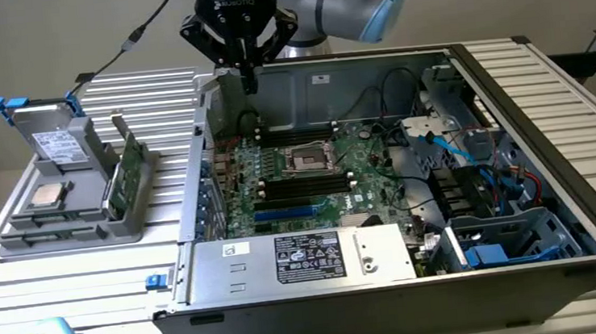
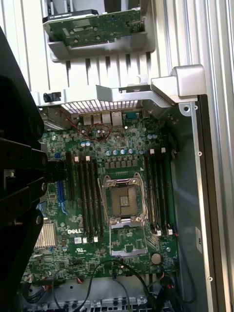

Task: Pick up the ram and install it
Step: 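Reach for the ram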

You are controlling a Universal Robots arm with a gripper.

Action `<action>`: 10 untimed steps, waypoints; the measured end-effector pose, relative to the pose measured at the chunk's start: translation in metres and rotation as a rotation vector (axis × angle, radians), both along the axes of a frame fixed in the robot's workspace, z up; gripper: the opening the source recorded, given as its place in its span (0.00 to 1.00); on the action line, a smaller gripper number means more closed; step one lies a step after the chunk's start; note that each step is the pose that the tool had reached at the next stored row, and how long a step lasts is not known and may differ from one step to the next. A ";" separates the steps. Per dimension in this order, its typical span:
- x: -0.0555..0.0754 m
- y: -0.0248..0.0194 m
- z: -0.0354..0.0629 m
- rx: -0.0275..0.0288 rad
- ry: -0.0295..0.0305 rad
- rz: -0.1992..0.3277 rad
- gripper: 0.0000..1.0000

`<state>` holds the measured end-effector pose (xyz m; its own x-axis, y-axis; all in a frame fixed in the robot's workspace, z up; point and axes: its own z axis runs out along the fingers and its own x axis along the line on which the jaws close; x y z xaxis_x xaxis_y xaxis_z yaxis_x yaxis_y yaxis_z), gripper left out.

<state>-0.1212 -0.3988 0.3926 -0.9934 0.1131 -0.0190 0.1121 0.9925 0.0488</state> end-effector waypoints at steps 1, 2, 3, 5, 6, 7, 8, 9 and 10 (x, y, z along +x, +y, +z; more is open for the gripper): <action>0.000 0.0000 0.0000 0.0000 0.0000 0.000 0.11; 0.000 0.0000 0.0000 0.0000 0.0000 -0.001 0.11; -0.001 0.0000 0.0001 -0.0002 0.0002 -0.001 0.11; -0.009 0.0000 0.0002 -0.0003 0.0003 -0.001 0.11; -0.014 0.0000 0.0000 0.0001 0.0002 -0.001 0.11; -0.019 0.0000 -0.0001 0.0001 0.0008 -0.001 0.11; -0.023 0.0000 -0.0002 0.0001 0.0021 -0.001 0.11; -0.028 0.0000 -0.0004 0.0001 0.0036 -0.001 0.11; -0.032 0.0000 -0.0005 0.0001 0.0047 -0.001 0.11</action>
